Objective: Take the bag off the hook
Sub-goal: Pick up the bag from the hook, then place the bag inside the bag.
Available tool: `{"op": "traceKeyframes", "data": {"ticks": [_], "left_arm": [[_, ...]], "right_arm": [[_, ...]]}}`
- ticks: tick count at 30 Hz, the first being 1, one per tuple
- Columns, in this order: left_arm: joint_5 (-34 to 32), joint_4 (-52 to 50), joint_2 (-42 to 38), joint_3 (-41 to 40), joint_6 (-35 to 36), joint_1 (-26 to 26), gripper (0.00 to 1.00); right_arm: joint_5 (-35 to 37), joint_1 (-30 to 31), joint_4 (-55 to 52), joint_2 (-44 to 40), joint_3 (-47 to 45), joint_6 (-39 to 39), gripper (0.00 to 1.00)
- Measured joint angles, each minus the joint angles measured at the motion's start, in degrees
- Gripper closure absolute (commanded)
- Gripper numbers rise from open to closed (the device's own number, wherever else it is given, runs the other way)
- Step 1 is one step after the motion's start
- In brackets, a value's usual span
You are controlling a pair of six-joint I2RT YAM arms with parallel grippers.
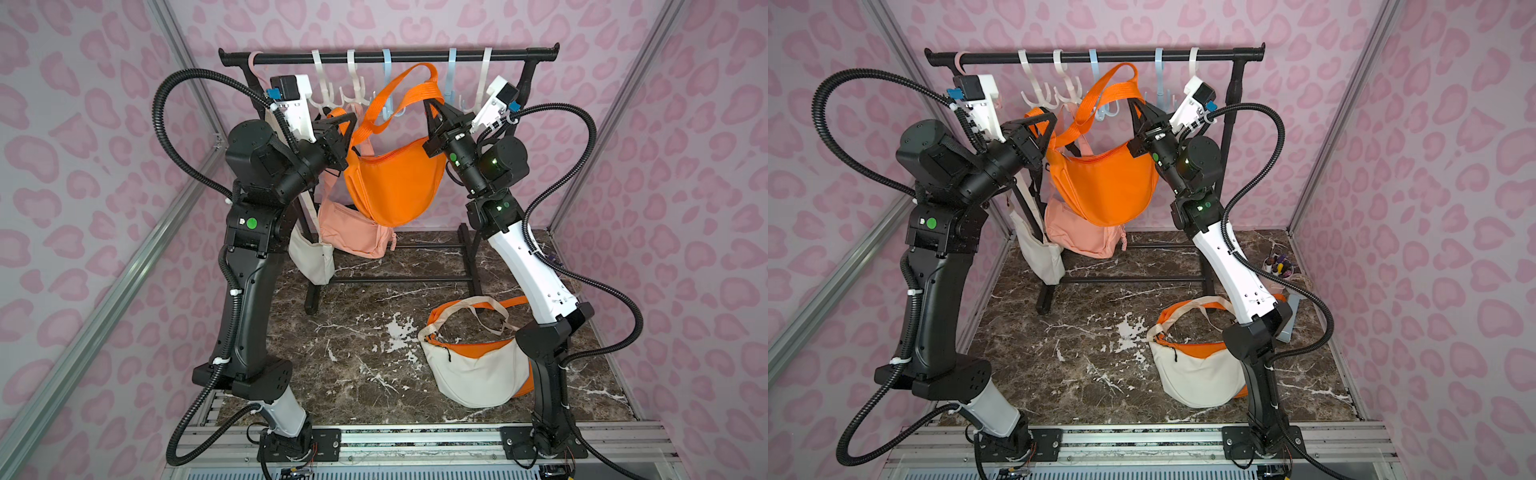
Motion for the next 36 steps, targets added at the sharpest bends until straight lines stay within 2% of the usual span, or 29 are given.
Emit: {"op": "traceKeyframes", "data": {"ticks": [7,11,18,23,32,36], "left_arm": [[-0.9,3.5,-0.5,0.0,0.5,0.0,0.97],[0.2,4.1,-2.3,-1.9,0.6,0.0,0.97],[4.0,4.5,-13.1,-15.8,1.1,0.0,0.97],[8.9,4.4,-19.6,-25.6,1.0,0.0,0.97],[19.7,4.8,-25.2,-38.3,-1.1,-2.6,0.97],[22.3,3.8,-25.4,-41.5,-0.7,-6.3,0.97]], "right_arm": [[-0.9,0.7,0.6,-1.1,0.1,-1.4,1.00],[-1.7,1.1,-0.5,-5.6,-4.8,-2.8,1.00],[-2.0,3.2,0.6,-23.8,-31.3,-8.0,1.00],[1.3,3.8,0.6,-35.4,-46.7,-10.7,1.00],[6.3,6.6,-7.1,-52.0,-62.2,-16.0,1.00],[8.2,6.7,-13.4,-57.9,-67.0,-16.0,1.00]]}}
